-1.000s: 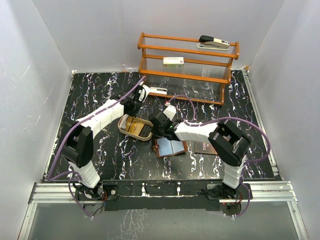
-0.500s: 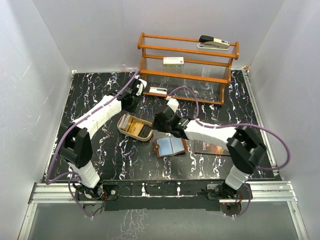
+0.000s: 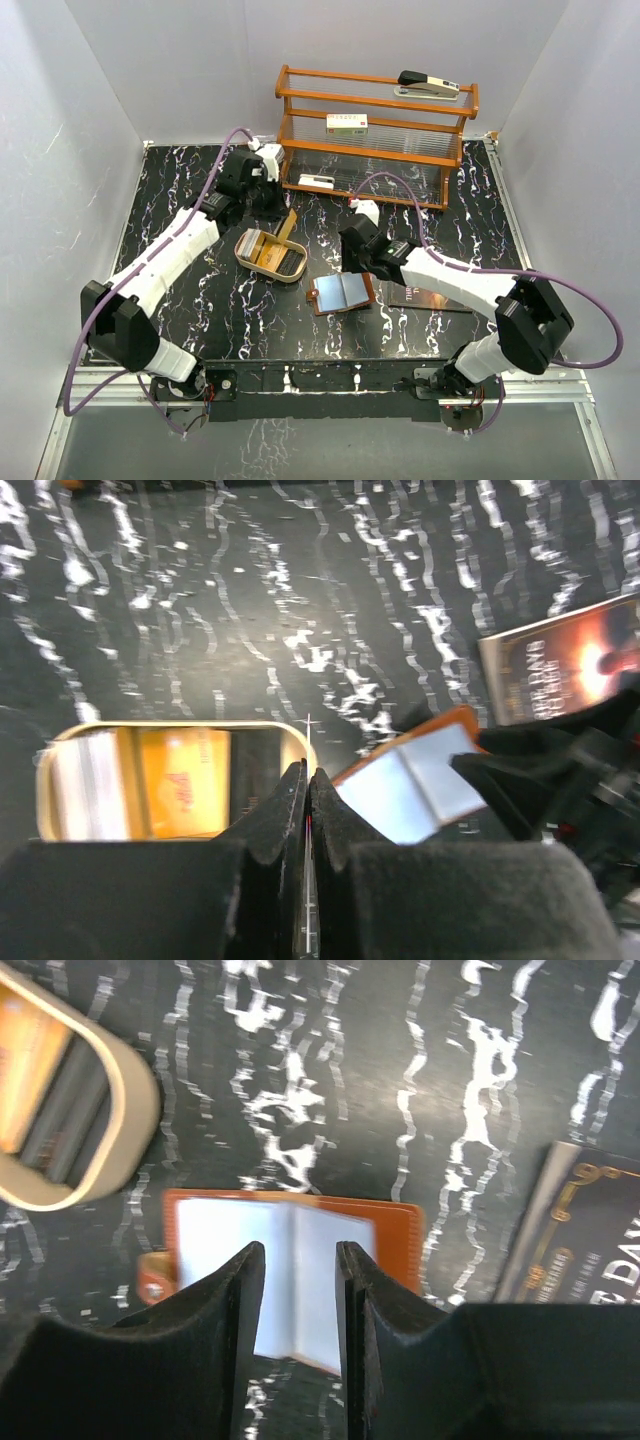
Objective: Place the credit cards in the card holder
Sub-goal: Pick up the credit card from the storage box, then insert the credit card into the card holder.
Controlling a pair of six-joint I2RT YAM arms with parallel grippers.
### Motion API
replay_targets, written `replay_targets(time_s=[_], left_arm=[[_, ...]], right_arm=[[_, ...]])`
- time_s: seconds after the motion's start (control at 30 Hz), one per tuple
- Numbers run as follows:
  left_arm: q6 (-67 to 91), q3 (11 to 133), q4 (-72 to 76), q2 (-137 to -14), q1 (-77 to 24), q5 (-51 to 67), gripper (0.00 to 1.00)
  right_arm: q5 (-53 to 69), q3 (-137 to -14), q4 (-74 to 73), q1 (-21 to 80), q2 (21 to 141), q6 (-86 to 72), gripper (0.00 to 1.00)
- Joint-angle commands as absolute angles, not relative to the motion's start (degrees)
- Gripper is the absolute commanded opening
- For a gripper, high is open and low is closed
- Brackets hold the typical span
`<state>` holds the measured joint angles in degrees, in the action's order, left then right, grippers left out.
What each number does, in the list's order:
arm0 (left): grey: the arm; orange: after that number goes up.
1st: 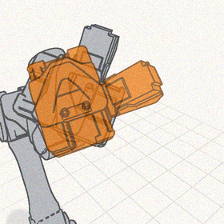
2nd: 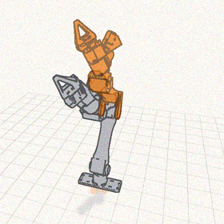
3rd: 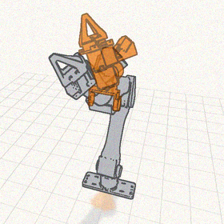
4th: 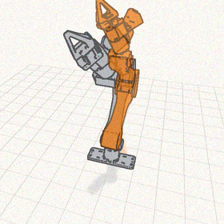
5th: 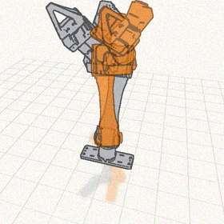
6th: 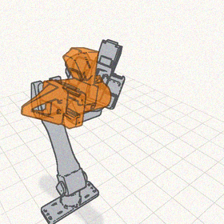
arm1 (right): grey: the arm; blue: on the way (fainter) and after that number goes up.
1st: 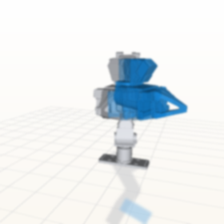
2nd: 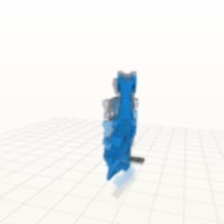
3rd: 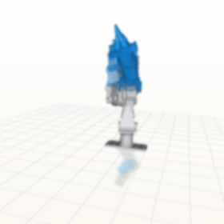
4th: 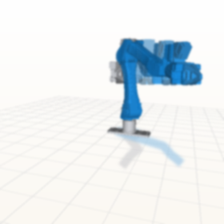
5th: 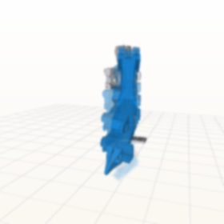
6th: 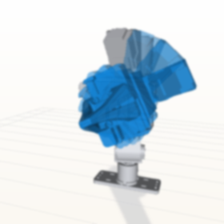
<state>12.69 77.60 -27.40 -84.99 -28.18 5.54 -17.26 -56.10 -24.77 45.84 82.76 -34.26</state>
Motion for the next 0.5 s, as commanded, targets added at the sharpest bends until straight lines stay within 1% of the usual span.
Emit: replay_targets(time_s=[0.0,0.07,0.2,0.37,0.47], left_arm=[[27.80,72.03,-19.92,-82.27,-29.26,16.82,0.00],[31.48,69.00,-16.57,-81.50,-31.00,17.26,0.00],[36.61,62.81,-9.73,-80.69,-34.61,14.52,0.00],[42.33,56.61,-3.09,-80.60,-37.05,12.52,0.00],[43.56,54.57,-1.10,-81.24,-38.53,11.70,0.00]], right_arm=[[-20.34,-54.17,-27.44,42.92,81.20,-29.95,0.31],[-19.42,-52.80,-26.89,41.78,81.74,-29.87,0.29],[-17.72,-49.46,-24.88,40.10,83.14,-30.74,0.24],[-14.93,-45.77,-23.17,39.97,84.06,-33.38,0.18],[-14.72,-43.58,-23.34,39.99,83.22,-35.29,0.17]])
